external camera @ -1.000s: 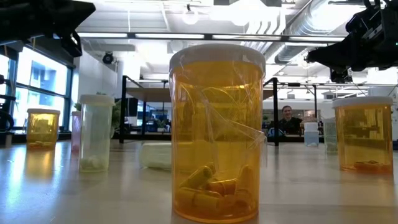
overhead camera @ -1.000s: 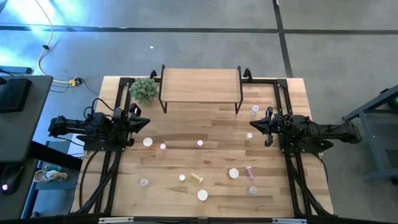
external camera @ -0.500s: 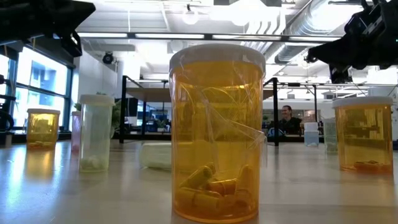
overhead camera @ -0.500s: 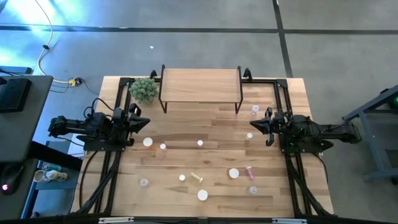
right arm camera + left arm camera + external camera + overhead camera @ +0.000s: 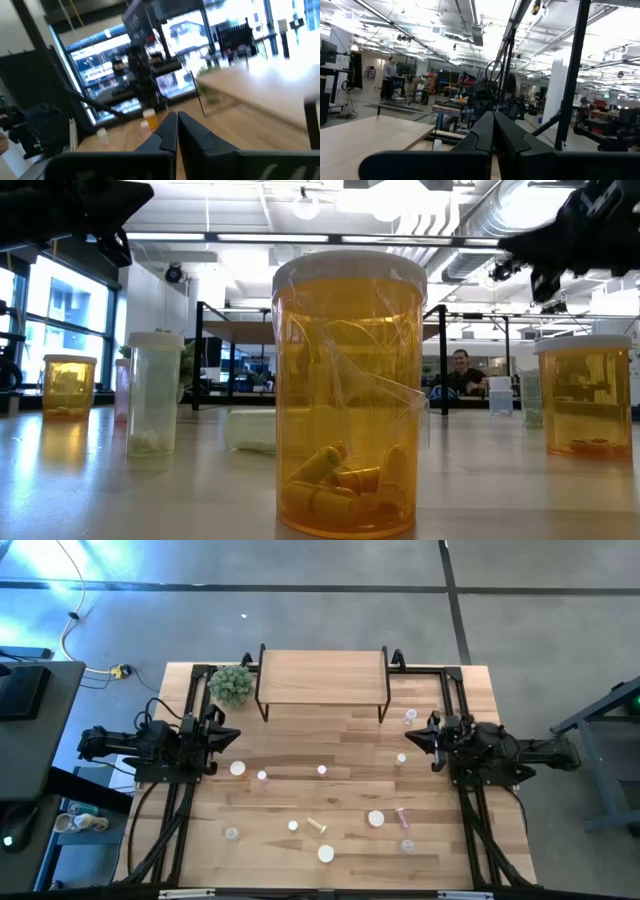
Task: Pick and place medicine bottles onto shelf by color
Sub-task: Put the top yellow pill bottle on the shelf
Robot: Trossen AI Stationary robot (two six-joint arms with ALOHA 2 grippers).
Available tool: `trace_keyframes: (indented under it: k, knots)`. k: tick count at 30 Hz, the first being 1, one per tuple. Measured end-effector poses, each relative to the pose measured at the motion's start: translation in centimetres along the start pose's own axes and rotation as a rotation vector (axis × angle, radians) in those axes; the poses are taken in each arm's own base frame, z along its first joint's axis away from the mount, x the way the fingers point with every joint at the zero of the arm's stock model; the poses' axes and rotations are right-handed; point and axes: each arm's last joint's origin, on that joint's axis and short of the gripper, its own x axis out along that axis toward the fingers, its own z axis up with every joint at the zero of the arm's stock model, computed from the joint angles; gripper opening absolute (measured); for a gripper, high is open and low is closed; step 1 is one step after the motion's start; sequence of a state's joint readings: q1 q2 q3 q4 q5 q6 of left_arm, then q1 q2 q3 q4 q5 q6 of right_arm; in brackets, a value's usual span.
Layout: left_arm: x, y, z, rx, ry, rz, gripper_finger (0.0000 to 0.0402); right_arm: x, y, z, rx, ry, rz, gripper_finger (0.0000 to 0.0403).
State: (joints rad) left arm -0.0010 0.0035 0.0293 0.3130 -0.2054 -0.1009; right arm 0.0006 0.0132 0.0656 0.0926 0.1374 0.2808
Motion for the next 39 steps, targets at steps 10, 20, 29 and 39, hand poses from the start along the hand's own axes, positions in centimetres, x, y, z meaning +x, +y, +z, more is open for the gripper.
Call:
trace_keyframes:
  k: [10, 20, 29, 39]
  knots:
    - [0.0, 0.0, 0.0, 0.027, 0.0, 0.0, 0.0, -1.4, 1.0, 5.7, -0.056, 0.002, -0.16, 0.0116]
    - [0.0, 0.0, 0.0, 0.045, 0.002, -0.01, 0.0, -0.7, 2.0, 9.6, 0.151, 0.252, -0.347, 0.0136]
    - [0.0, 0.0, 0.0, 0.044, 0.002, -0.013, 0.0, 1.9, 1.9, 7.4, 0.415, 0.532, -0.545, 0.0136]
    - [0.0, 0.0, 0.0, 0.042, 0.002, -0.016, 0.0, 4.1, 1.6, 4.8, 0.464, 0.727, -0.674, 0.0135]
